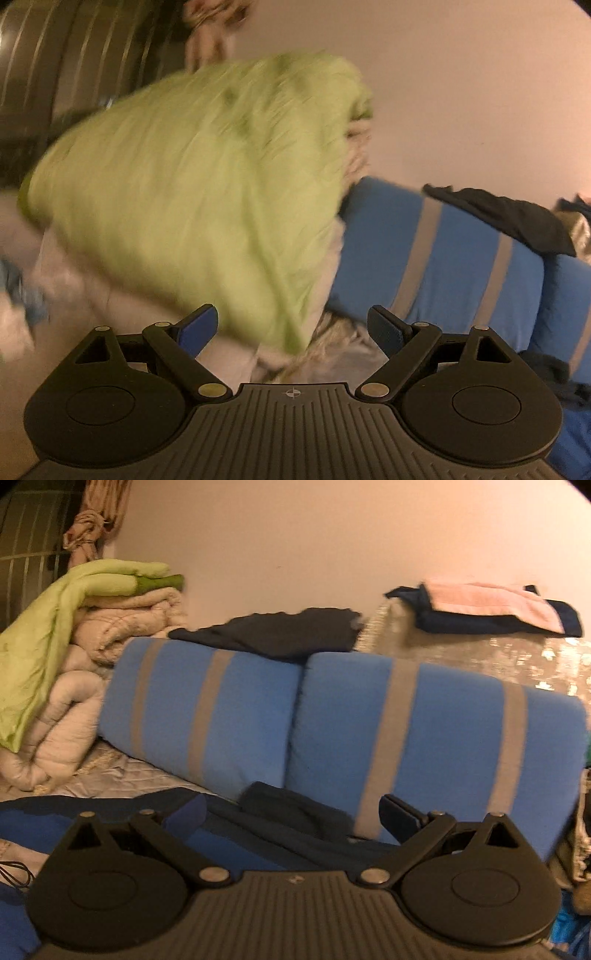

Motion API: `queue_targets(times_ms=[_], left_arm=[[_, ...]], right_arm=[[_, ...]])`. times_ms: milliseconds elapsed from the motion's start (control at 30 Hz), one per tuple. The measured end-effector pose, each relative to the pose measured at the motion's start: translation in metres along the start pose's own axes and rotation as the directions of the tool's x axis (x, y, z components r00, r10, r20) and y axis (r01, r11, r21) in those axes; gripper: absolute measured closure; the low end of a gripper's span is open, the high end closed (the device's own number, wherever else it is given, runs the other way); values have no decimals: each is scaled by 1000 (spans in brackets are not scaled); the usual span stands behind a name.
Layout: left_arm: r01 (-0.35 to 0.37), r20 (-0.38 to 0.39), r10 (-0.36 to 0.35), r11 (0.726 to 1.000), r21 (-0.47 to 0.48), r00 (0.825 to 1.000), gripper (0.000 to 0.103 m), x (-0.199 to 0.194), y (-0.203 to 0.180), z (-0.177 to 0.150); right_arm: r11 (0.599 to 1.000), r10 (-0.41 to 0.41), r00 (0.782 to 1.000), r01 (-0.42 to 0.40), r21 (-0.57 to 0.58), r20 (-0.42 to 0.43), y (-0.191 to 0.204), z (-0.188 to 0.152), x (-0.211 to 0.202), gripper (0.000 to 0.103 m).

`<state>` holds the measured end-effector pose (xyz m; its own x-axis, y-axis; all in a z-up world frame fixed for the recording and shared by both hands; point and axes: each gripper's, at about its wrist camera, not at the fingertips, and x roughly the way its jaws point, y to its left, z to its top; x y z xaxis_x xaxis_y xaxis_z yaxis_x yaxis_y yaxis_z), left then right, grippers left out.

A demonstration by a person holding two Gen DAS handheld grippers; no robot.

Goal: Fold clothes
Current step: 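Grasp the navy sleeve cuff with the left gripper and lift it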

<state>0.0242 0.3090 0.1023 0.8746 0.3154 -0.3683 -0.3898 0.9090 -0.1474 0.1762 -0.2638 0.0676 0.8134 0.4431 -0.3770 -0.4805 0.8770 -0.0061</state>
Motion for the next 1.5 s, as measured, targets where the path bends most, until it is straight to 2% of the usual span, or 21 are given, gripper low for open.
queue_targets(times_ms=[233, 400, 500, 567, 700, 733, 900, 1000, 1033, 1100, 1200, 1333, 1400, 1500], left_arm=[[-17, -84, 2, 984, -176, 996, 14, 8, 45, -69], [-23, -128, -20, 944, -328, 992, 14, 14, 81, -111], [-40, -155, -33, 896, -442, 987, 15, 18, 103, -134], [-33, -174, -69, 852, -523, 982, 15, 24, 116, -152], [-35, -185, -130, 722, -691, 974, 16, 40, 141, -183], [-39, -190, -138, 702, -711, 972, 17, 44, 144, -188], [-65, -220, -150, 669, -740, 964, 37, 61, 143, -205], [-96, -224, -117, 652, -752, 968, 65, 65, 139, -207], [-109, -224, -91, 663, -741, 970, 84, 65, 137, -205], [-112, -207, -45, 721, -684, 977, 88, 64, 130, -197], [-102, -163, 11, 822, -561, 987, 92, 53, 112, -170], [-98, -99, 70, 944, -314, 993, 93, 37, 71, -126], [-93, -62, 82, 976, -199, 995, 93, 30, 47, -106], [-84, -19, 83, 995, -59, 996, 93, 22, 12, -83]], right_arm=[[996, 90, 995, -89, 21, -33, 36, -28, 23, 0], [990, 136, 990, -135, 35, -43, 52, -45, 30, 0], [986, 160, 986, -157, 63, -41, 55, -49, 32, 0], [985, 158, 987, -155, 79, -35, 51, -48, 31, 0], [986, 140, 990, -137, 100, -28, 39, -45, 26, 0], [987, 132, 991, -129, 100, -29, 35, -44, 25, 0], [992, 95, 995, -91, 89, -42, 20, -45, 18, 0], [993, 82, 995, -76, 92, -56, 14, -49, 17, 0], [993, 79, 995, -73, 95, -61, 13, -50, 17, 0], [993, 78, 995, -71, 98, -68, 12, -53, 17, 0], [993, 83, 993, -76, 89, -85, 15, -59, 20, 0], [994, 94, 989, -86, 73, -115, 22, -69, 27, 0], [993, 102, 987, -93, 78, -128, 26, -76, 32, 0], [989, 121, 982, -107, 104, -146, 33, -85, 42, 0]])
